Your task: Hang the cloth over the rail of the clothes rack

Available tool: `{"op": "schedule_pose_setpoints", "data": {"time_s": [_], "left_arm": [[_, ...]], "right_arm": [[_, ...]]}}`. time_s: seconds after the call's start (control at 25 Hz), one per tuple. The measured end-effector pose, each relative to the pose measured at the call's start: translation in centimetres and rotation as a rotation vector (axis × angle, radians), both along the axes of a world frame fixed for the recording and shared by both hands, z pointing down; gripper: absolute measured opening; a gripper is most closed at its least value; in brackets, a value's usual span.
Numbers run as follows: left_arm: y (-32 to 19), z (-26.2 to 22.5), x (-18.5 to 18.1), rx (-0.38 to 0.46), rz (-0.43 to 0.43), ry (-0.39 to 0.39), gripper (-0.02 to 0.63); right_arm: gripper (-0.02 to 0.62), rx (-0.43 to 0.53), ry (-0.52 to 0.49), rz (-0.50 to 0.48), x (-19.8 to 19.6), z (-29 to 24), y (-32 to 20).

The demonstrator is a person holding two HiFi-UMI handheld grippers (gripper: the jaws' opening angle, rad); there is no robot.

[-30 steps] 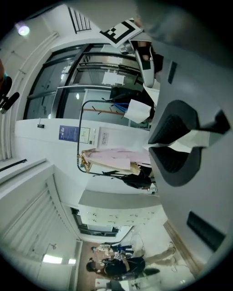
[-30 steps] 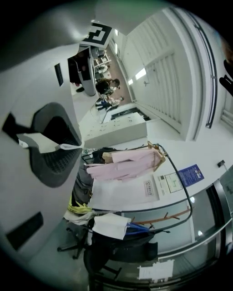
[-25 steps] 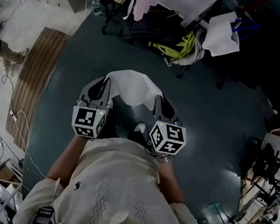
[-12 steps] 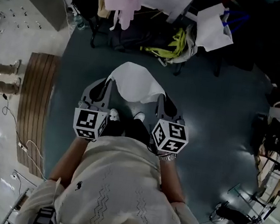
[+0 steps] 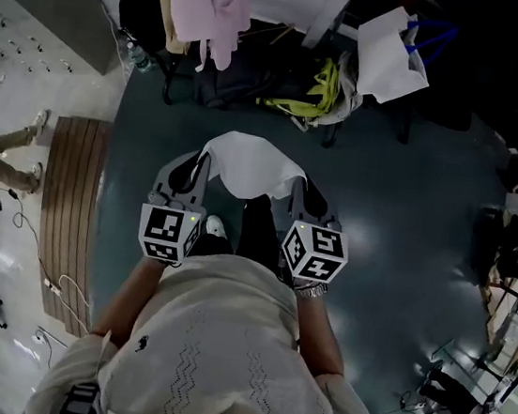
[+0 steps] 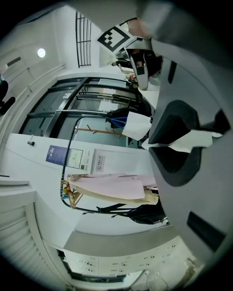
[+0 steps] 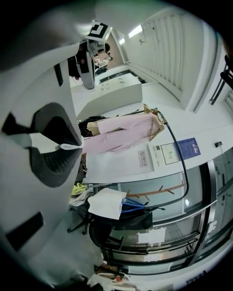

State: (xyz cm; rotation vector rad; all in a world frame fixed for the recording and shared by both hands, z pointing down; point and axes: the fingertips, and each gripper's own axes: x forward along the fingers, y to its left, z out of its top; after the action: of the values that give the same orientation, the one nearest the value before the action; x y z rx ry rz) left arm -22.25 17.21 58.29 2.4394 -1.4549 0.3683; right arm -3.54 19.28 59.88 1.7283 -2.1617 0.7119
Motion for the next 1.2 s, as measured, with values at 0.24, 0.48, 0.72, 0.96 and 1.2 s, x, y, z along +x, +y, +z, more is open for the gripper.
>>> {"op": "schedule_pose_setpoints", "data": {"time_s": [0.24,0.48,0.72,0.96,1.2], "left_arm": [[-7.2,0.2,4.3,-0.004,-0.002,-0.019,0.025],[-15.6,-0.8,8.6,0.005,-0.072,-0.031,0.025],[-20.6,-0.4,11.5,0.013,-0.111,-0.066,0.025],[-24.4,-0.5,11.6,0.03,-0.067,-0.15,0.025],[-28.1,-0.9,12.7,0.051,0.195,-0.211,0.025]], "right_arm": [[0.023,0.0,-0.014,-0.059,2.8,0.2,-8.4],[0.023,0.003,-0.043,-0.101,6.4,-0.4,-17.2],[0.023,-0.003,-0.022,-0.167,9.0,-0.2,-23.0],[0.023,-0.008,-0.006,-0.139,11.2,-0.3,-26.3],[0.023,-0.017,0.138,-0.212,10.6,-1.2,-29.5]]}}
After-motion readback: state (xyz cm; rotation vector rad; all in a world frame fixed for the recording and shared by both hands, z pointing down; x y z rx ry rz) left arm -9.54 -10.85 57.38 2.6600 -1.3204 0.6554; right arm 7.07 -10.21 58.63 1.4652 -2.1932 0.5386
